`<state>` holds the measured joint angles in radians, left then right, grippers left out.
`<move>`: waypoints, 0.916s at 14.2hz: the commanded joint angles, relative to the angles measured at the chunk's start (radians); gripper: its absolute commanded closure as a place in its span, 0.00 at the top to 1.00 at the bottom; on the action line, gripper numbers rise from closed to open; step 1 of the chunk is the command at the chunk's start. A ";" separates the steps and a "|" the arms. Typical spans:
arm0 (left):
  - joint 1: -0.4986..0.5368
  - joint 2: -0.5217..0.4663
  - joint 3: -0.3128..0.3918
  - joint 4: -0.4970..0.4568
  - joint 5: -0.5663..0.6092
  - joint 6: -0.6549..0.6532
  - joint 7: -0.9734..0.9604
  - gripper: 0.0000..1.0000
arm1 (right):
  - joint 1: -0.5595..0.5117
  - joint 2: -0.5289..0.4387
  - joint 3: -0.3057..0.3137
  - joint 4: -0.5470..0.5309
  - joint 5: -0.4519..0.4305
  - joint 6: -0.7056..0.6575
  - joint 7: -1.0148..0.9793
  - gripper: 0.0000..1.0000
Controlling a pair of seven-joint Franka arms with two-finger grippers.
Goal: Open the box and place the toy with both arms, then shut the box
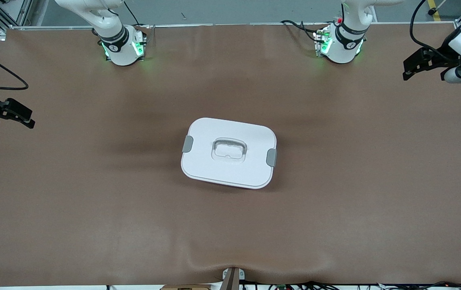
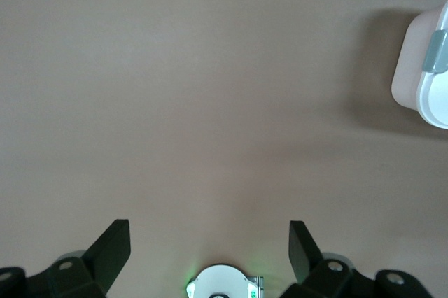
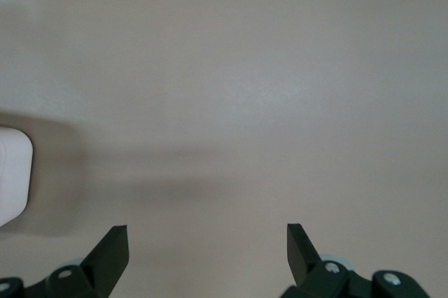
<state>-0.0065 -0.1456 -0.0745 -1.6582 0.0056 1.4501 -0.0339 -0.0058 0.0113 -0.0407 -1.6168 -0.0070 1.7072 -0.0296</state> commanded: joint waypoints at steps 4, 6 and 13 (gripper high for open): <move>0.017 0.009 0.002 0.015 -0.007 0.018 0.057 1.00 | 0.003 -0.002 0.001 0.000 0.010 0.015 0.004 1.00; 0.017 0.012 0.004 0.017 -0.006 0.018 0.051 1.00 | 0.003 -0.002 0.001 0.000 0.010 0.042 0.004 1.00; 0.017 0.018 0.007 0.021 -0.004 0.013 0.048 1.00 | 0.003 -0.002 0.002 0.000 0.013 0.042 0.007 1.00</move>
<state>0.0074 -0.1376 -0.0691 -1.6566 0.0056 1.4679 0.0026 -0.0050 0.0113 -0.0378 -1.6168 -0.0057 1.7470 -0.0297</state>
